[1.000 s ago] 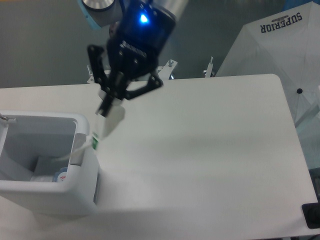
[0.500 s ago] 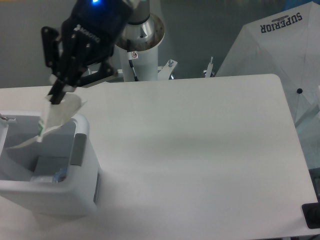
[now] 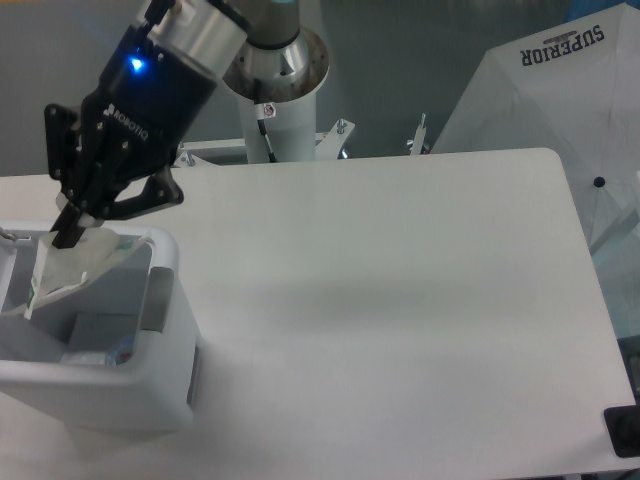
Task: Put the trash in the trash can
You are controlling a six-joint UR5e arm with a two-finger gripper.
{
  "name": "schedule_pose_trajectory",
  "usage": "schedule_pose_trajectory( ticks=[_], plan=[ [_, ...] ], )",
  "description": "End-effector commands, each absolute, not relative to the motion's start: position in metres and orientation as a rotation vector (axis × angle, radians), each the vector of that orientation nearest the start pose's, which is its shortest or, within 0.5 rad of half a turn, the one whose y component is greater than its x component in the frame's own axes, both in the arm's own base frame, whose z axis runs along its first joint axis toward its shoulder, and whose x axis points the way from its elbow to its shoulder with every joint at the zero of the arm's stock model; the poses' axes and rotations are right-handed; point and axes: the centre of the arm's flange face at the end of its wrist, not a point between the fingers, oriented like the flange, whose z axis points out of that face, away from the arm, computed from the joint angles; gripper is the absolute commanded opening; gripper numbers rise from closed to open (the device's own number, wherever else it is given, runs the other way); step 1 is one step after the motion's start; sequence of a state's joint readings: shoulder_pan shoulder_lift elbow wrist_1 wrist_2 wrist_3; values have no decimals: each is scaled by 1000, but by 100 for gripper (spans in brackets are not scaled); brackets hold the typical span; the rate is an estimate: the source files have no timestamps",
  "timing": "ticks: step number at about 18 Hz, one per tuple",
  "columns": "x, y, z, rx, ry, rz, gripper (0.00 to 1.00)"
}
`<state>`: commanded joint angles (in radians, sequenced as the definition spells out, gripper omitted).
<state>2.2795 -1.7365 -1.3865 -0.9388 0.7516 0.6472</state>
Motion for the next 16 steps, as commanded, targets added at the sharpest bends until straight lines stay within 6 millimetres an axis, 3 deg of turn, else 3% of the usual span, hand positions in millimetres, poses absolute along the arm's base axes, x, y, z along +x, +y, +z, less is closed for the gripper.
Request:
schedule_pose_trajectory(
  ticks=[3,4,5,11,13,16],
  plan=[
    [-218,579,580,-2171,277,-257,30],
    [-216,579,577,-2174,288,-254,59],
    [-217,580,575,-2179,290,-249,100],
    [-222,581,573,-2200,280,-222,100],
    [-239,575,567,-2231,240,-182,100],
    [-284,558,557,-2289,137,-98,100]
  ],
)
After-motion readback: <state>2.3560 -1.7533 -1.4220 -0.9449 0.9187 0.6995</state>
